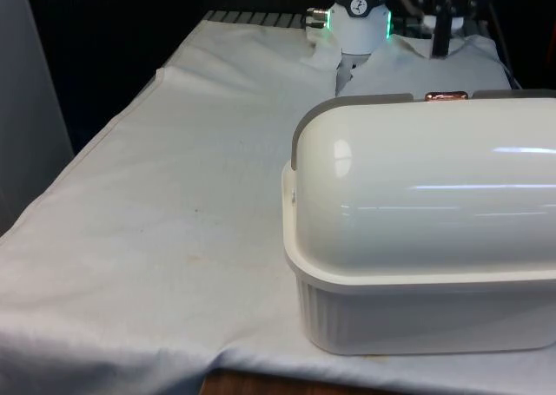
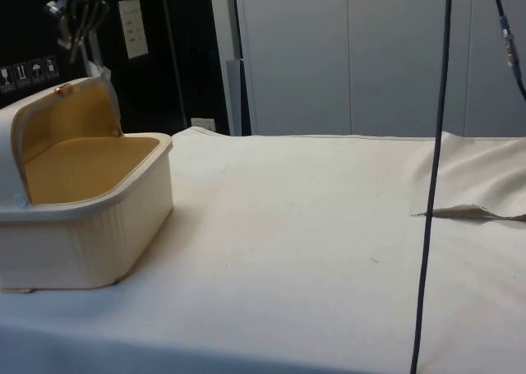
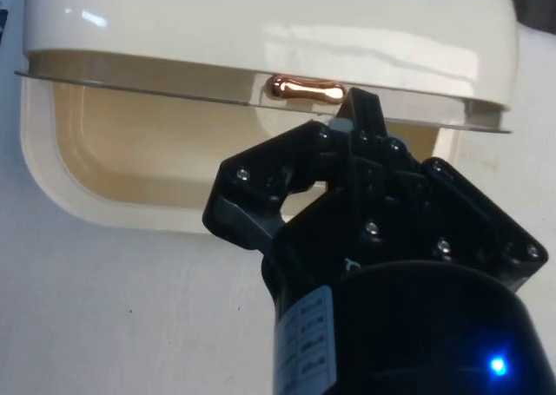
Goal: Open the lid, then close it.
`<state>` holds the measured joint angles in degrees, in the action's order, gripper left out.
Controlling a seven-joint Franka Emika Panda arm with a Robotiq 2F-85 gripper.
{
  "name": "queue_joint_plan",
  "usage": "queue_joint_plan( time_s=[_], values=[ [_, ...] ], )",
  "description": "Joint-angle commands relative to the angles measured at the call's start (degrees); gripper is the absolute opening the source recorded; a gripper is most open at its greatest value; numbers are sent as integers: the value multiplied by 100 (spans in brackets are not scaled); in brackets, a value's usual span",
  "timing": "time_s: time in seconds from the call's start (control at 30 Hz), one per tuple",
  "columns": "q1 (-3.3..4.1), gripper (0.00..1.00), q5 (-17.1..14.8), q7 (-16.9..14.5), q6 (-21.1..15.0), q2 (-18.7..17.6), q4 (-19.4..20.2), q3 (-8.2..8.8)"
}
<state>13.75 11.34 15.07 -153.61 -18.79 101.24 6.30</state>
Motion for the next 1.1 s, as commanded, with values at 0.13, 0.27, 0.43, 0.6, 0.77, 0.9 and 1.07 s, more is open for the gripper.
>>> queue_joint_plan(
  time_s=[0.13, 0.27, 0.43, 0.6, 0.77, 0.9, 1.07],
  values=[
    [0, 0, -23, -34, 252, 120, -120, -17],
    [0, 0, -34, -63, 441, 212, -252, -29],
    [-6, 0, -52, -92, 630, 252, -361, -46],
    [6, 0, -6, -69, 779, 258, -470, -29],
    [-17, 0, -92, -269, 1054, 264, -590, -92],
    [-29, 0, -166, -372, 1008, 252, -607, -120],
    [-40, 0, -441, -642, 871, 235, -619, -126]
  ],
)
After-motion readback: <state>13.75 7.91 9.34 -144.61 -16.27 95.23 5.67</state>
